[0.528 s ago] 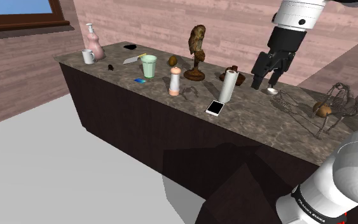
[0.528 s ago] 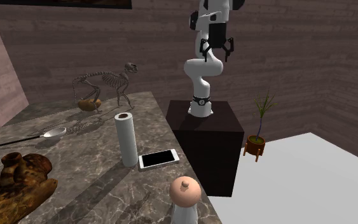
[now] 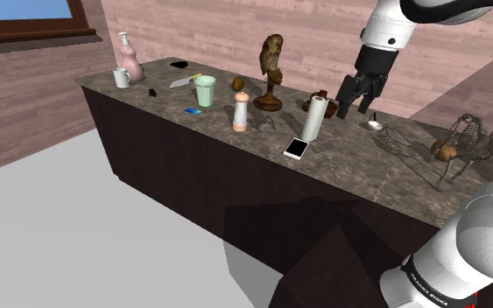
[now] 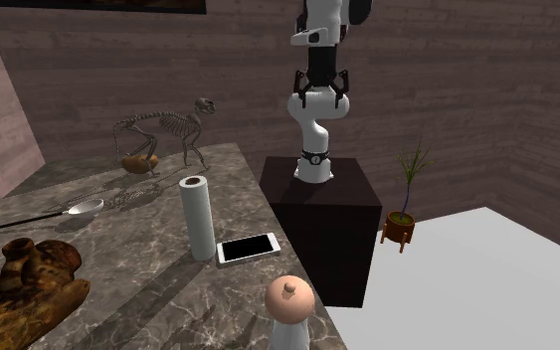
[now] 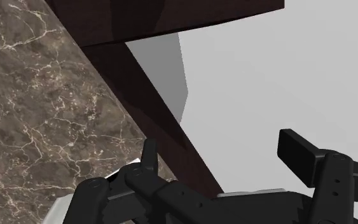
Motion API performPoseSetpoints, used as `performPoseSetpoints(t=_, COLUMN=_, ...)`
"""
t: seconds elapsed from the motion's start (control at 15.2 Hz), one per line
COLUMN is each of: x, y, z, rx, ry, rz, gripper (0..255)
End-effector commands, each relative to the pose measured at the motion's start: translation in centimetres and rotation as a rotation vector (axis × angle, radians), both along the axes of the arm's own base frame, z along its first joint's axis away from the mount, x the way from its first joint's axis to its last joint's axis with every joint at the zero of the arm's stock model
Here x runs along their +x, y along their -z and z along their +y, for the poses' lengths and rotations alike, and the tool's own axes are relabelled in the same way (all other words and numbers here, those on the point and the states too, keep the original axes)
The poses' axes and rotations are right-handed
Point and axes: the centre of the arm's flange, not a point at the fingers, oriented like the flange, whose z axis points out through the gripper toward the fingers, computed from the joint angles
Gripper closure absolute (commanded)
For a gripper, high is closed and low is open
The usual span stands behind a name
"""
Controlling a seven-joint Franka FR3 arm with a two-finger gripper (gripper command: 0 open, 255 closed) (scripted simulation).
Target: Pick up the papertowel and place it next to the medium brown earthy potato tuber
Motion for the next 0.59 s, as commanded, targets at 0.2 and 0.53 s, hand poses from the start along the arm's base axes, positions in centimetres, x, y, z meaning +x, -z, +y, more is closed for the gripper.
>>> performPoseSetpoints(t=0.2, x=4.1, y=1.7, z=-4.8, rx=-0.015, ry=-0.016, rz=-0.008, gripper=0)
performPoseSetpoints(t=0.53, x=8.2, y=3.6, z=-9.3, rx=-0.029, ry=-0.031, rz=-0.015, gripper=0)
